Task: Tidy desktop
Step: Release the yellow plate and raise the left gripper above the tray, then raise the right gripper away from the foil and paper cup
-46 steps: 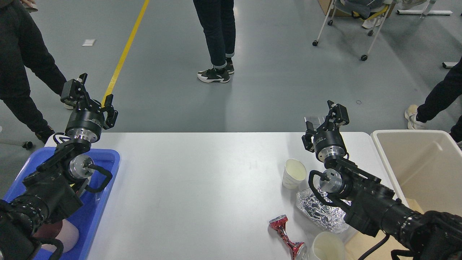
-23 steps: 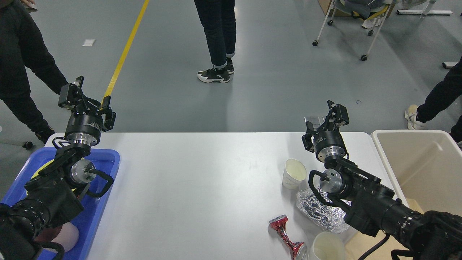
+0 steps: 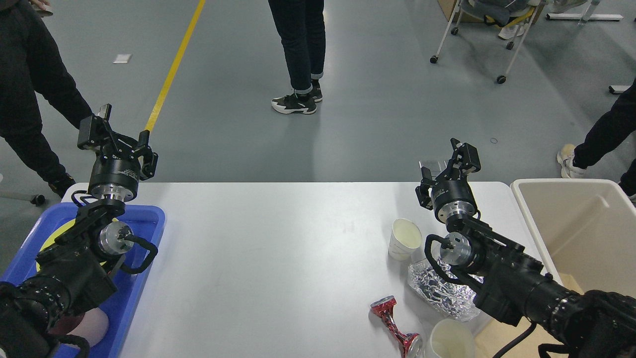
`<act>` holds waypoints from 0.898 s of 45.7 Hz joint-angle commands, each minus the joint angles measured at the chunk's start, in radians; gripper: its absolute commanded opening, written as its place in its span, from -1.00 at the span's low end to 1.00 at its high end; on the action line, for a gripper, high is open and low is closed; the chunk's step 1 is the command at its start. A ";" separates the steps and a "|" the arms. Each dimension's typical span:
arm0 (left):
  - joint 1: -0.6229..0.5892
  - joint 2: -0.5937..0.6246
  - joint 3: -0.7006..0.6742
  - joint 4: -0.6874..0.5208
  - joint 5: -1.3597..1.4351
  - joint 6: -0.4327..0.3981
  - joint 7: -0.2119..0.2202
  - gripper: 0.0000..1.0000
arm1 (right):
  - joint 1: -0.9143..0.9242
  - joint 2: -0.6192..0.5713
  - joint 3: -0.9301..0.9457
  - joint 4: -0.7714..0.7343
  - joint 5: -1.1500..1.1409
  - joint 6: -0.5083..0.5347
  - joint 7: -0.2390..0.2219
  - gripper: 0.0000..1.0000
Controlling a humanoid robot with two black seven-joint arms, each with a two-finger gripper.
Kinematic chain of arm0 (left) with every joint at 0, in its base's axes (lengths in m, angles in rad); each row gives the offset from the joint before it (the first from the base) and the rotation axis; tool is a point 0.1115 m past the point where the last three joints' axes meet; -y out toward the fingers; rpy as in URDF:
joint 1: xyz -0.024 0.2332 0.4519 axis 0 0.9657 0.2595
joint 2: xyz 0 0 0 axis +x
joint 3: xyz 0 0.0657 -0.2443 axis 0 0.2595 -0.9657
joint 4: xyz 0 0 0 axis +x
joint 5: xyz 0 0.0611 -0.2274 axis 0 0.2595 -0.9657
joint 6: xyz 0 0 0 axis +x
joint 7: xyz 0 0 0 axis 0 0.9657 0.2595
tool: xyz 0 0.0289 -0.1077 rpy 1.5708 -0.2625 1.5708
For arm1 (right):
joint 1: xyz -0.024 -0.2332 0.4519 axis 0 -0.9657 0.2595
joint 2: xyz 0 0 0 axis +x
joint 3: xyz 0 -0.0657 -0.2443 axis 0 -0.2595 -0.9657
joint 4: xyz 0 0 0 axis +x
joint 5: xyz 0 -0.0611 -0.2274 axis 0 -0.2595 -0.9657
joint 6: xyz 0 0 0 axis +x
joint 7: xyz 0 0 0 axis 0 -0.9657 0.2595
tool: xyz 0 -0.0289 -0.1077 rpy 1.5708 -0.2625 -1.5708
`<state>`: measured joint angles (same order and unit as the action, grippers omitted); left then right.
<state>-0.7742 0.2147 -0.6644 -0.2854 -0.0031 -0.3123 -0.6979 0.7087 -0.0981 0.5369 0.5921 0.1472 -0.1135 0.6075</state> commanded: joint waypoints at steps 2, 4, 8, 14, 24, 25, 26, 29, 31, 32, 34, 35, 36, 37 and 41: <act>0.000 0.000 0.000 0.000 0.000 -0.001 0.000 0.93 | 0.000 0.000 0.000 0.000 0.000 0.000 0.000 1.00; 0.000 -0.001 0.000 0.000 0.000 -0.001 0.000 0.93 | 0.000 0.000 0.000 0.000 0.000 0.000 0.000 1.00; 0.000 0.000 0.000 0.000 0.000 -0.001 0.000 0.93 | 0.000 0.000 0.000 0.000 0.000 0.000 0.000 1.00; 0.000 0.000 0.000 0.000 0.000 0.001 0.000 0.93 | 0.000 0.000 0.000 0.000 0.000 0.000 0.000 1.00; 0.000 0.000 0.000 0.000 0.000 0.001 0.000 0.93 | 0.000 0.002 0.012 -0.005 -0.001 -0.002 0.000 1.00; 0.000 0.000 0.000 0.000 0.000 0.001 0.000 0.93 | 0.000 0.003 0.012 -0.005 -0.001 -0.002 0.000 1.00; 0.000 0.000 0.000 0.000 0.000 -0.001 0.000 0.93 | 0.000 0.003 0.012 -0.005 -0.001 -0.002 0.000 1.00; 0.001 0.000 0.000 0.000 0.000 -0.001 0.000 0.93 | 0.002 0.006 0.021 -0.005 -0.001 0.000 0.000 1.00; 0.000 0.000 0.000 0.000 0.000 -0.001 0.000 0.93 | 0.003 0.006 0.021 -0.003 0.000 0.000 0.000 1.00; 0.000 0.000 0.000 0.000 0.000 0.001 0.000 0.93 | 0.006 0.006 0.021 0.000 0.000 0.000 0.000 1.00; 0.000 0.000 0.000 0.000 0.000 -0.001 0.000 0.93 | 0.012 0.003 0.021 0.005 0.000 0.002 0.000 1.00; 0.001 0.000 0.000 0.000 0.000 0.001 0.000 0.93 | 0.018 0.000 0.021 0.006 0.000 0.000 0.000 1.00; 0.001 0.000 0.000 0.000 0.000 0.001 0.000 0.93 | 0.021 -0.002 0.020 0.005 0.000 0.000 0.000 1.00; 0.001 0.000 0.000 0.000 0.000 0.001 0.000 0.93 | 0.026 -0.003 0.020 0.006 0.000 0.000 0.000 1.00; 0.001 0.000 0.000 0.000 0.000 -0.001 0.000 0.93 | 0.067 -0.023 0.023 -0.002 0.000 0.000 0.000 1.00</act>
<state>-0.7741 0.2146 -0.6642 -0.2853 -0.0031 -0.3123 -0.6980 0.7331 -0.0996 0.5576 0.5957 0.1470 -0.1138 0.6074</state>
